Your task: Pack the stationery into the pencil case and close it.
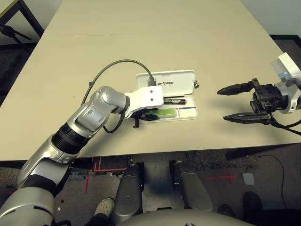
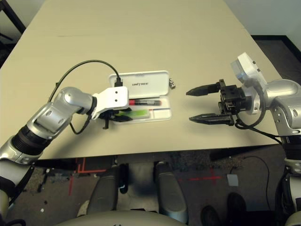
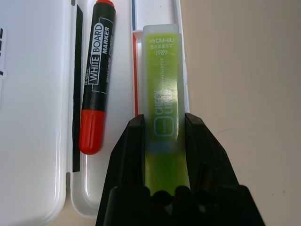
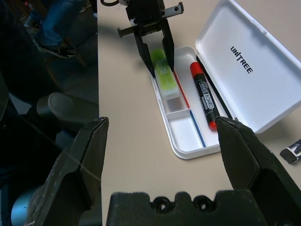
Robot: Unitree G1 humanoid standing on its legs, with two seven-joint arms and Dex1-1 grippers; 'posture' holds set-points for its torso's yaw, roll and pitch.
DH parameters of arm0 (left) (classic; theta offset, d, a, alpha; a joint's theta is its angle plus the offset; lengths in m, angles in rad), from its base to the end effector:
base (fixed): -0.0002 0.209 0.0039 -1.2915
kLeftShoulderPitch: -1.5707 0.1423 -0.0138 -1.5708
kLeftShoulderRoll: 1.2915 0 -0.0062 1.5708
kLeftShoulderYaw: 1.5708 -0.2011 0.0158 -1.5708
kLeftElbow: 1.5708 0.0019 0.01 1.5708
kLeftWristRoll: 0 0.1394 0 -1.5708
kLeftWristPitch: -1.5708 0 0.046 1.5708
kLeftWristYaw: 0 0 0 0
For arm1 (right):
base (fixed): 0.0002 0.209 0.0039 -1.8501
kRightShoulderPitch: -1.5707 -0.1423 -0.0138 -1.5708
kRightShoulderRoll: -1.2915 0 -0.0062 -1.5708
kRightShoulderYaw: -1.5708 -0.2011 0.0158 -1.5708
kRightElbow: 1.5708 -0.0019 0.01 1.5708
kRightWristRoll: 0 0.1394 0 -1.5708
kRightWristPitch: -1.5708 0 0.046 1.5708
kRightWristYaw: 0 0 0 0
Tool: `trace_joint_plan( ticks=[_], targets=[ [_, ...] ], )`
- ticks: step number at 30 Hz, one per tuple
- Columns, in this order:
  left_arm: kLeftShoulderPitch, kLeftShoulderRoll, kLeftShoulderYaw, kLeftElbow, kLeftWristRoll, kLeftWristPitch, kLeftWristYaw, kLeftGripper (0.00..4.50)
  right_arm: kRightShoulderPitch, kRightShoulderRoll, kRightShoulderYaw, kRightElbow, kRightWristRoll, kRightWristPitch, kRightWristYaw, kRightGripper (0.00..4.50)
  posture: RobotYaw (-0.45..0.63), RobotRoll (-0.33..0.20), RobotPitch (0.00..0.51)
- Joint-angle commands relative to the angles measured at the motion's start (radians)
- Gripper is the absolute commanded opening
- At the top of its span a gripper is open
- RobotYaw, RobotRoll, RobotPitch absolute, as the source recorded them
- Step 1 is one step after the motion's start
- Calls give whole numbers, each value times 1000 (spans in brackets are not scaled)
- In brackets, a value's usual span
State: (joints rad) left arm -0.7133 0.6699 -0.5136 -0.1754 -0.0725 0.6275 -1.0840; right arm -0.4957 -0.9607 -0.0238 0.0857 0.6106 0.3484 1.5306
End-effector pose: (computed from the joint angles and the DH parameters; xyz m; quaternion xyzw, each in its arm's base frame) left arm 0.2897 0.1512 0.1804 0.3647 0.1648 -0.5832 0.7069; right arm 0.2702 -0.3068 0.2132 -0.1489 0.0703 0.6543 0.7381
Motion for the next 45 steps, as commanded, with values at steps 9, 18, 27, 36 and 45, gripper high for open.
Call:
trace_joint_plan(
  ticks=[9, 18, 27, 36, 45],
  targets=[
    [-4, 0, 47, -15, 4, -8, -4, 4463, -29, 20, -87, 15, 16, 159, -152, 4500, -117, 0, 196],
    [-10, 57, 179, -102, -97, 37, -66, 4463, -134, 38, -65, 140, -147, 313, -488, 4500, -87, 0, 193],
    [-15, 118, 282, -96, -178, 106, -75, 4463, -286, 159, -16, 184, -259, 497, -738, 4500, -51, 0, 189],
    [39, 160, 342, -124, -213, 121, -56, 4463, -370, 262, 59, 203, -342, 525, -815, 4500, -17, 0, 185],
    [93, 204, 403, -187, -258, 162, -38, 4463, -485, 345, 155, 378, -429, 569, -819, 4500, 46, 0, 196]
  ],
)
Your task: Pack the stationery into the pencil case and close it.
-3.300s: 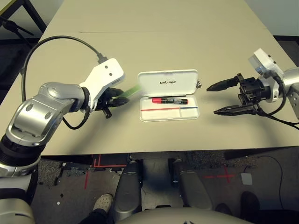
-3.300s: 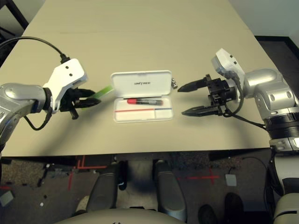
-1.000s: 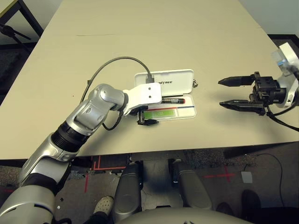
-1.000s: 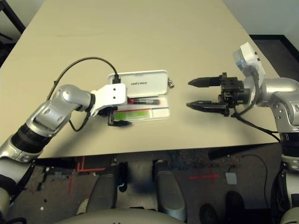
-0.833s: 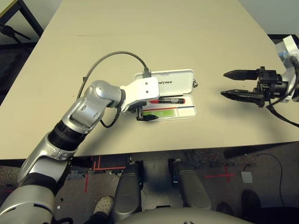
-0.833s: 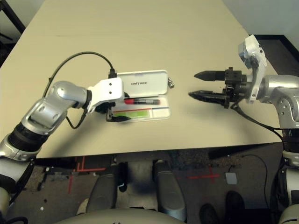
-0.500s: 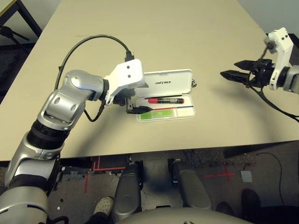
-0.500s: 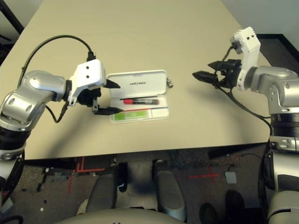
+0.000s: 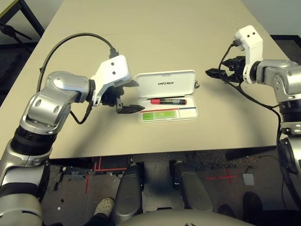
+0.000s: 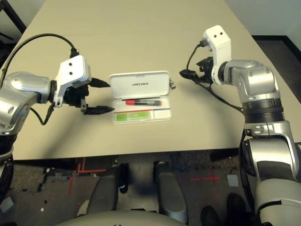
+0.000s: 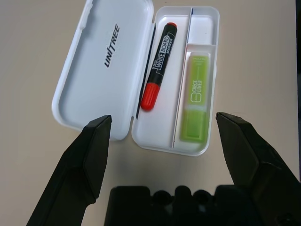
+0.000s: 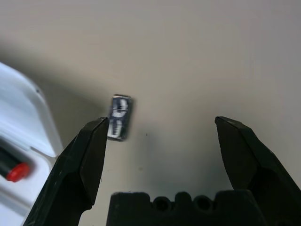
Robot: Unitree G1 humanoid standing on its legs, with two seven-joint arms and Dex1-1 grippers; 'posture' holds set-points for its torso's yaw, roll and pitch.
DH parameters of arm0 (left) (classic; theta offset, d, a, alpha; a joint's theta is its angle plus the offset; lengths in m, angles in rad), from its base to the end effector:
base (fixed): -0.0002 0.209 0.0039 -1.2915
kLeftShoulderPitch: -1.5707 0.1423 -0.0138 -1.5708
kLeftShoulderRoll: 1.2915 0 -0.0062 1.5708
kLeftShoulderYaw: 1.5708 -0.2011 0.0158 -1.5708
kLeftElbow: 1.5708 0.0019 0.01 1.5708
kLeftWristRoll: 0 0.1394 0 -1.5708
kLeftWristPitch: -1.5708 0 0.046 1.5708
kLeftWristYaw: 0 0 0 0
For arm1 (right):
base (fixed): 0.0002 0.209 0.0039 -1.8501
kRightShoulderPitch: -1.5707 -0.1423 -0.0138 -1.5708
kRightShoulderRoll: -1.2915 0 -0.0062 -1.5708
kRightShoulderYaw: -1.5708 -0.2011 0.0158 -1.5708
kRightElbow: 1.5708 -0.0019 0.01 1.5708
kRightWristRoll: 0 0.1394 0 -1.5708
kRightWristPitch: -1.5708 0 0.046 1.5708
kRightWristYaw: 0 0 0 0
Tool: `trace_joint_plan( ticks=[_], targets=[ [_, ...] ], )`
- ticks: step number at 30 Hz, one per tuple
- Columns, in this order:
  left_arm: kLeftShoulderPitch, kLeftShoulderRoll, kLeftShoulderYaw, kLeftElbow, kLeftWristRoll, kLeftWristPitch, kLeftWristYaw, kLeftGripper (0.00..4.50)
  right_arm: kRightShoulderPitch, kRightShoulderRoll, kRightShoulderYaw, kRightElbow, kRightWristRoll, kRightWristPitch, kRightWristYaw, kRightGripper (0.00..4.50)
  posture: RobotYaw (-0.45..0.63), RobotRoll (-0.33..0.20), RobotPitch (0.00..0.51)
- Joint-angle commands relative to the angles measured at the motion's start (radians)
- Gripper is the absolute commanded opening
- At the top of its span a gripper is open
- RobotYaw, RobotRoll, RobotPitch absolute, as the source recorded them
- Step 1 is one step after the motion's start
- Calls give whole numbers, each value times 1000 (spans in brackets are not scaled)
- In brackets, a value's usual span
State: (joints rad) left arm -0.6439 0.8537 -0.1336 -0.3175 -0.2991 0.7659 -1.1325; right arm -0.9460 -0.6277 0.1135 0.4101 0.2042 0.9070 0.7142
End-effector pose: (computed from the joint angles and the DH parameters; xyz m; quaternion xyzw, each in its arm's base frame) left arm 0.2662 0.2213 0.2376 0.2915 0.1230 -0.5283 0.7879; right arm 0.3434 -0.2401 0.2154 -0.1086 0.2332 0.2494 0.9336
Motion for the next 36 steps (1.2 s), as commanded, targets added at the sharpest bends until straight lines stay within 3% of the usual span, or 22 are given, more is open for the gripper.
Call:
trace_joint_plan(
  ticks=[1, 9, 28, 31, 36],
  targets=[
    [32, 23, 29, -56, -36, 30, 14, 4463, -43, 18, 21, 69, -29, 6, 3, 4500, 57, 0, 200],
    [81, 47, 67, -128, -81, 91, 54, 4463, -81, 74, 39, 175, -63, -33, 21, 4500, 91, 0, 224],
    [88, 62, 78, -179, -148, 153, 133, 4463, 7, 135, 48, 190, -108, -57, 33, 4500, 102, 0, 246],
    [79, 63, 73, -162, -149, 150, 134, 4500, 21, 138, 53, 182, -110, -46, 35, 3855, 100, 0, 248],
    [71, 64, 69, -143, -149, 141, 131, 4500, 28, 146, 48, 176, -119, -48, 33, 2010, 96, 0, 249]
  ],
)
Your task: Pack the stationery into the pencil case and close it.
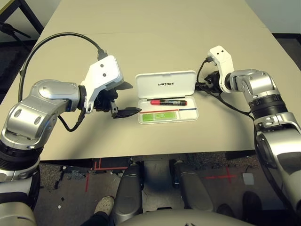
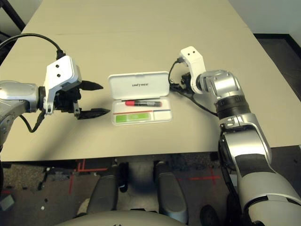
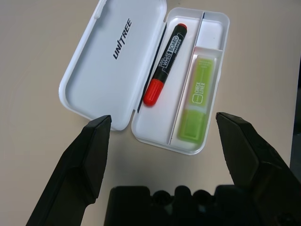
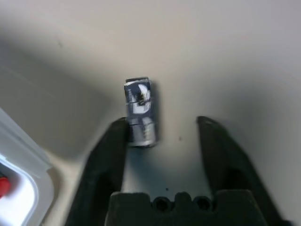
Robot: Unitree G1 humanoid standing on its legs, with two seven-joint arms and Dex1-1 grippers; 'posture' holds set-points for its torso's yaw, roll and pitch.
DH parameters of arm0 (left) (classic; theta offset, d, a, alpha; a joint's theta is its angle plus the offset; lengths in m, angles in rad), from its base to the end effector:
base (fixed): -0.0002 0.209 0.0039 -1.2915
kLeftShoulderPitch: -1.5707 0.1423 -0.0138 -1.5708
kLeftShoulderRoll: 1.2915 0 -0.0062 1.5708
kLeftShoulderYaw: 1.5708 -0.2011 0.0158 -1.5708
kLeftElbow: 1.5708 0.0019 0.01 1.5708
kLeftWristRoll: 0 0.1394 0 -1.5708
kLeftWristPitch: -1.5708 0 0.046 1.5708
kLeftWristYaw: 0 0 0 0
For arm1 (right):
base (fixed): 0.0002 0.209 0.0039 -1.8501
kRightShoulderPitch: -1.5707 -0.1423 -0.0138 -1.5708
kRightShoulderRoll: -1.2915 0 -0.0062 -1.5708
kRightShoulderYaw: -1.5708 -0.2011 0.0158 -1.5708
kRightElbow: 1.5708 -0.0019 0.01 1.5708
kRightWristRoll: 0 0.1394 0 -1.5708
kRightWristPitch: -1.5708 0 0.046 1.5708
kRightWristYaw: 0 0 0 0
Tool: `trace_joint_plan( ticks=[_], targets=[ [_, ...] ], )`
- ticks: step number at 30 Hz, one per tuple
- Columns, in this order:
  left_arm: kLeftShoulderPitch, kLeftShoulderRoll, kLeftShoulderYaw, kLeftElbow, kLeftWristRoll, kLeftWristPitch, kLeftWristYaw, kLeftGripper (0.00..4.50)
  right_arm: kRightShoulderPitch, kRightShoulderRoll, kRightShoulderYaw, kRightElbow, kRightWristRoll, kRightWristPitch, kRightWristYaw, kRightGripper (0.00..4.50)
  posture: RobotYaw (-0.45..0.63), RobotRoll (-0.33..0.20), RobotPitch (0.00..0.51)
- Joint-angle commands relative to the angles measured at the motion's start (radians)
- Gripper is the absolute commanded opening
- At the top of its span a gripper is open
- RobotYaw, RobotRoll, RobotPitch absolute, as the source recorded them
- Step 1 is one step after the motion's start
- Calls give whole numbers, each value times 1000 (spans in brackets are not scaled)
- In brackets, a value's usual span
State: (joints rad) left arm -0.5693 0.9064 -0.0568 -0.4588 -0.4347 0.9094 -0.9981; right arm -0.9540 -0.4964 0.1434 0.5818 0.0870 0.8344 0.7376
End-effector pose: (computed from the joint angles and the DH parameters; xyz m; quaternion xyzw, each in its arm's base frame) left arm 0.2442 0.2256 0.2384 0.2622 0.1326 -0.4971 0.8164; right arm 0.3582 -0.2167 0.1786 -0.1094 0.2853 0.2661 0.9142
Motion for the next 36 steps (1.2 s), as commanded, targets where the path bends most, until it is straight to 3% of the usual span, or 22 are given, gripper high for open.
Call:
trace_joint_plan(
  ticks=[1, 5, 14, 22, 28, 36],
  targets=[
    [-4, 11, -8, 1, -13, -5, -4, 4500, 37, 14, 18, 2, -3, 24, 11, 1636, 95, 0, 249],
    [-3, 11, -8, 13, -10, -18, -10, 4500, 44, -20, 11, -43, -2, 13, 41, 253, 83, 0, 243],
    [-4, 7, -15, 40, -8, -65, -29, 4500, 158, -258, -49, -275, 121, -80, 346, 252, 57, 0, 233],
    [0, 2, -21, 80, -4, -116, -56, 4500, 216, -425, -83, -336, 216, -276, 655, 251, 21, 0, 225],
    [-11, -3, -29, 112, 1, -139, -74, 4500, 198, -459, 5, -388, 174, -377, 798, 251, 15, 0, 217],
    [-8, -5, -30, 122, 3, -144, -61, 4500, 198, -387, 122, -445, 97, -506, 829, 251, 27, 0, 204]
  ],
)
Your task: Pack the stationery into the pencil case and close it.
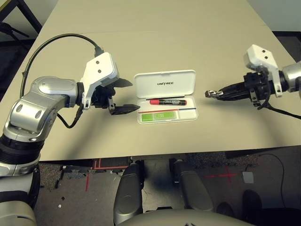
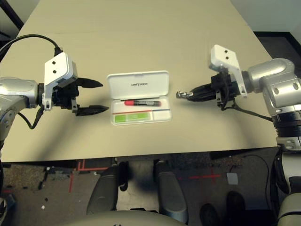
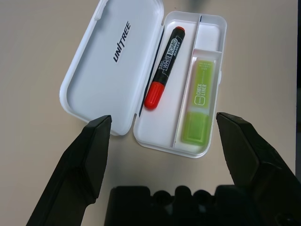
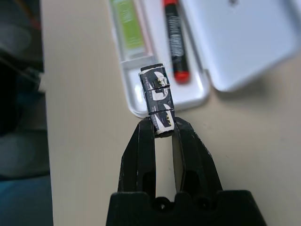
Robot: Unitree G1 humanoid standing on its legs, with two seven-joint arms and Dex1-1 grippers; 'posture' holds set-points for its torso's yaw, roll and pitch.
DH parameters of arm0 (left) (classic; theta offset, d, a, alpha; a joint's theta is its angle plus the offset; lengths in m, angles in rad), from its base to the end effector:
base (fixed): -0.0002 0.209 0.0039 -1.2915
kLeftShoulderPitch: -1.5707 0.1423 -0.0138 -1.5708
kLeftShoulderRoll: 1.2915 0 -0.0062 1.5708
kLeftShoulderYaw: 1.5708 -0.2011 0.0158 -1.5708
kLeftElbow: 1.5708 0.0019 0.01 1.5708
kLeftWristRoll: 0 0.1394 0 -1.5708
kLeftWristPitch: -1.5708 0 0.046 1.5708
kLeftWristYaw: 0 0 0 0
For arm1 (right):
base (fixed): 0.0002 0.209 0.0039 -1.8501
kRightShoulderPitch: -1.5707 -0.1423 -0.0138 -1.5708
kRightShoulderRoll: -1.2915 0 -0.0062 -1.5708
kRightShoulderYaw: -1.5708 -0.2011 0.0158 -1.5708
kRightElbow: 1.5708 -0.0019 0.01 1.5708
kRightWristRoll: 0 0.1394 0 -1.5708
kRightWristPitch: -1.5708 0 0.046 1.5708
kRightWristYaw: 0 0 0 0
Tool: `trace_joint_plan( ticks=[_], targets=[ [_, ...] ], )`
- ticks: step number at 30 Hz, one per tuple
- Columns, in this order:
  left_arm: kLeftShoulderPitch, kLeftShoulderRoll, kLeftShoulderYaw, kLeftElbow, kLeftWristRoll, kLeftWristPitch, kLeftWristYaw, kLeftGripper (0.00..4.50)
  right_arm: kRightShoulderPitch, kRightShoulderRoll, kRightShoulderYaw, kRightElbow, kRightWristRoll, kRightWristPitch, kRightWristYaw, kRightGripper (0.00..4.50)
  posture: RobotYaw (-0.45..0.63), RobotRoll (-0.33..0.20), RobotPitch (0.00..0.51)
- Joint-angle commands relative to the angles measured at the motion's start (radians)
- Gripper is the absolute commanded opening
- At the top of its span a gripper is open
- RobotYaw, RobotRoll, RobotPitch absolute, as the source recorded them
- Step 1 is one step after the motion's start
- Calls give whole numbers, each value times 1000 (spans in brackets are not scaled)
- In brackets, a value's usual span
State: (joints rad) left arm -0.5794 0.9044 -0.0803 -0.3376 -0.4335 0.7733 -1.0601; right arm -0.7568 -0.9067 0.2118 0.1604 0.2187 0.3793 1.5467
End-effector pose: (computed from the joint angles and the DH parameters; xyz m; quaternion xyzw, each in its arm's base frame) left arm 0.2573 0.2336 0.2338 0.2526 0.1205 -0.5210 0.8064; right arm 0.3061 -0.2669 0.2355 -0.2990 0.1863 0.6177 0.7031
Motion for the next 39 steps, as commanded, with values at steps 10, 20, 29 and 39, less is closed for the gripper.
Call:
trace_joint_plan(
  ticks=[10, 20, 29, 39],
  targets=[
    [17, -9, -4, -2, 4, -9, 22, 4500, -5, 132, 116, 7, -97, -73, -27, 251, 47, 0, 196],
    [24, 1, 2, -8, 0, 7, 28, 4500, 11, 148, 115, 63, -132, -141, -31, 251, 55, 0, 196],
    [4, -1, -14, 45, 32, -25, 30, 4500, 22, 152, 102, 78, -113, -140, -12, 2338, 42, 0, 192],
    [-89, -38, -16, 234, 14, 34, -1, 4500, 14, 145, 26, 138, -16, -129, 44, 4453, 35, 0, 197]
  ],
)
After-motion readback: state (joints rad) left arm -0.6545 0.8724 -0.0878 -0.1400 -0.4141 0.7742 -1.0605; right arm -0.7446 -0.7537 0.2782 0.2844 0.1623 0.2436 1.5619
